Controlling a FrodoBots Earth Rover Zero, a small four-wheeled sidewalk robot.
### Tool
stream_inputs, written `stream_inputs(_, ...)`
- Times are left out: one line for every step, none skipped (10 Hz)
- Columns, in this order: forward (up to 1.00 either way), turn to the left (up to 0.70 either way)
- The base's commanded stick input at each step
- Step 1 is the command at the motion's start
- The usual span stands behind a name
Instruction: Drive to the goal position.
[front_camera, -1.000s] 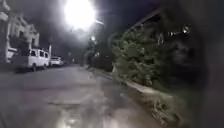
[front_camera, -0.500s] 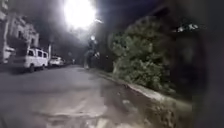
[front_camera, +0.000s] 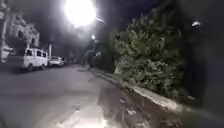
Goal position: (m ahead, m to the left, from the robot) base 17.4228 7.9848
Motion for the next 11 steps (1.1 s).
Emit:
stream_inputs(0.7, 0.0)
stream_inputs(0.7, 0.0)
stream_inputs(0.7, 0.0)
stream_inputs(0.7, 0.0)
stream_inputs(0.7, 0.01)
stream_inputs(0.7, 0.18)
stream_inputs(0.7, 0.32)
stream_inputs(0.7, 0.27)
stream_inputs(0.7, 0.0)
stream_inputs(0.7, 0.01)
stream_inputs(0.7, 0.12)
